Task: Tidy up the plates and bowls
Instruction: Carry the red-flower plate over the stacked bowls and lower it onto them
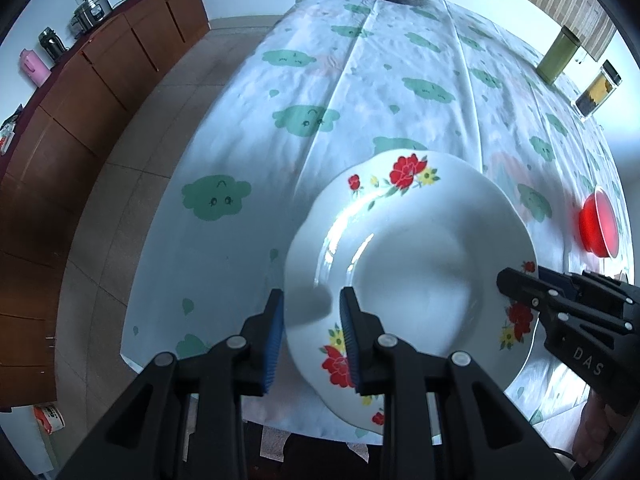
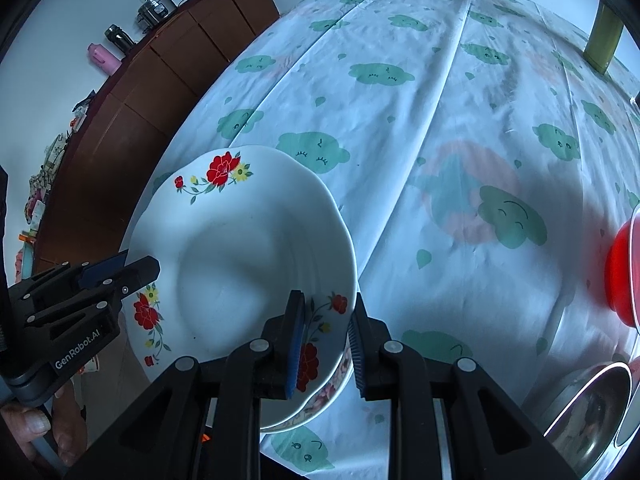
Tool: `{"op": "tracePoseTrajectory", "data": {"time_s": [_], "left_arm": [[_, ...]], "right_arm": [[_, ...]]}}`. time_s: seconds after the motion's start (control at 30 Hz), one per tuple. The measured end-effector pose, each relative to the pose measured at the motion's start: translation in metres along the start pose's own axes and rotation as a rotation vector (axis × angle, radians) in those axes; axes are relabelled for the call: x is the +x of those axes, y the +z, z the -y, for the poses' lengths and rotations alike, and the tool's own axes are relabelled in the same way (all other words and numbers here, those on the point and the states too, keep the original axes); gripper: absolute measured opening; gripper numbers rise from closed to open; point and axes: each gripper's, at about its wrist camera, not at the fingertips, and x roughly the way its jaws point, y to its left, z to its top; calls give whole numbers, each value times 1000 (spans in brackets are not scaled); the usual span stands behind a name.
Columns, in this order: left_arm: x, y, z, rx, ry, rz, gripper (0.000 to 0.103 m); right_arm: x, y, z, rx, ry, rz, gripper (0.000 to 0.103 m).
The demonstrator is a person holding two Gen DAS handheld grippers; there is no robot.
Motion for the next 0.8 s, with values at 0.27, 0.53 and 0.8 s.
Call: {"op": "tracePoseTrajectory", "data": {"time_s": [0.27,0.53,0.8], "left_arm": [[6,-9,-1,0,-2,-17,25],[13,-15,-4,-3,0,-31,25],[16,-15,-5,3,3,-35,25]], "right_arm": [[0,-11,-5,-21,-12,-3,23],[4,-13,-8,-32,-18,-11,23],[6,-13,-10,-44,-29,-9,23]]}}
